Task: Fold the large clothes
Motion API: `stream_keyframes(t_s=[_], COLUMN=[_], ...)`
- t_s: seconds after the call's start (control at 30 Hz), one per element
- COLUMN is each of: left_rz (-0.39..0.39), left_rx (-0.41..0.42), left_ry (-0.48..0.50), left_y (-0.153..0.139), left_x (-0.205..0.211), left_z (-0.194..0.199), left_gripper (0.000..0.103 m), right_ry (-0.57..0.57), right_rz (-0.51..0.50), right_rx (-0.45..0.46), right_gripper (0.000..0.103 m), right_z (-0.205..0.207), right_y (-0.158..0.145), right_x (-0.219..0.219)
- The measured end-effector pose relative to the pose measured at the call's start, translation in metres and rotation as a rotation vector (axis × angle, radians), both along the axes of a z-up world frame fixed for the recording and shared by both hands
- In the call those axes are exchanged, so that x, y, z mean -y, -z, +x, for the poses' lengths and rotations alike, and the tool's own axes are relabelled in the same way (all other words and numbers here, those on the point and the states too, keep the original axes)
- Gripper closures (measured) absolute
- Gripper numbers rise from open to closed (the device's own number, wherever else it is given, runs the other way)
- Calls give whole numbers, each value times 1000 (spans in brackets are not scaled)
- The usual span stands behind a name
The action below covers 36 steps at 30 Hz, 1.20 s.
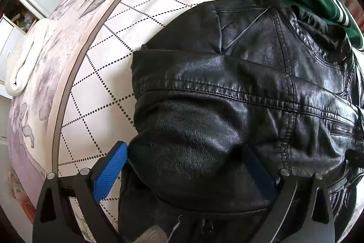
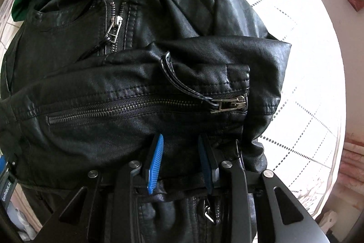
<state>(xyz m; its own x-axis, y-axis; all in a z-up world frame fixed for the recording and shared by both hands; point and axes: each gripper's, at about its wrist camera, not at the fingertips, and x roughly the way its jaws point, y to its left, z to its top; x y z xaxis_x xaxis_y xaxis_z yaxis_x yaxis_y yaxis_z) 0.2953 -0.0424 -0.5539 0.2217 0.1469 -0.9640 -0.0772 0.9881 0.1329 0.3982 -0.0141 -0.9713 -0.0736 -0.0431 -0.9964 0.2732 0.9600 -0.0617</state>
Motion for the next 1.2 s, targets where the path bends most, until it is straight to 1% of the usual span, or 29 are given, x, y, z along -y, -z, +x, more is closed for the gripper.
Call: stream_keyframes(t_s=[0.03,0.07,0.17,0.2,0.23,0.27,0.3,0.33,0.37,0.4,0.5,0.6,0.67,0.7,0.73,0.77,0.8,0.87,0.9,0.93,0.97,1.0,1.03,1.07,1.1,1.13,1.17,1.2], left_rz=[0,-2,6,3,-1,-1,11,26,40,54,104,172,230,246,270,284,285,254,256,278,318,371,436,492,529,576,601,610], left_rx=[0,1,22,31,39,43,46,52,61,69,86,69,24,9,-22,-52,-81,-147,-165,-173,-187,-192,-194,-203,-213,-221,-205,-189], left_ry=[-2,-4,-2,-4,-3,-1,6,14,23,28,42,53,75,86,109,131,151,183,202,223,255,273,283,287,287,283,271,256], left_y=[-2,-4,-18,-25,-33,-40,-48,-57,-66,-73,-91,-95,-92,-90,-86,-81,-75,-61,-53,-46,-34,-20,-4,11,21,36,42,42], left_x=[0,0,1,2,3,5,9,15,21,27,58,100,147,164,195,222,246,290,313,330,349,364,374,378,379,377,373,370], left_z=[-1,-1,-5,-7,-10,-13,-17,-22,-29,-36,-64,-98,-129,-140,-158,-171,-184,-204,-215,-222,-230,-235,-238,-240,-239,-237,-234,-231], left_gripper=[0,0,0,0,0,0,0,0,0,0,0,0,0,0,0,0,0,0,0,0,0,0,0,0,0,0,0,0], right_ry=[0,3,15,27,39,71,94,113,131,140,144,134,126,122,114,112,109,113,117,118,119,123,126,131,134,136,132,123], right_rz=[-2,-4,19,50,84,155,203,238,267,284,331,317,323,324,322,319,319,320,314,311,313,308,304,302,301,301,304,309], right_rx=[-2,-5,-8,-7,-3,11,24,32,41,48,56,36,12,0,-16,-24,-33,-37,-40,-45,-48,-54,-60,-66,-69,-72,-71,-67], right_gripper=[70,70,70,70,68,68,66,52,44,31,30,30,30,30,30,30,30,30,30,30,30,30,30,30,30,30,30,30], right_z=[4,0,1,-1,-3,-9,-15,-22,-31,-37,-66,-93,-111,-117,-127,-135,-142,-156,-163,-170,-178,-182,-184,-189,-191,-195,-196,-197], right_y=[8,-4,-7,-26,-27,-33,-38,-44,-49,-53,-63,-66,-58,-66,-61,-63,-63,-67,-69,-80,-75,-74,-85,-84,-86,-80,-80,-77], right_x=[-5,-14,-9,-6,-1,8,18,27,38,45,86,127,163,173,195,210,226,253,265,271,288,299,306,317,323,332,339,343])
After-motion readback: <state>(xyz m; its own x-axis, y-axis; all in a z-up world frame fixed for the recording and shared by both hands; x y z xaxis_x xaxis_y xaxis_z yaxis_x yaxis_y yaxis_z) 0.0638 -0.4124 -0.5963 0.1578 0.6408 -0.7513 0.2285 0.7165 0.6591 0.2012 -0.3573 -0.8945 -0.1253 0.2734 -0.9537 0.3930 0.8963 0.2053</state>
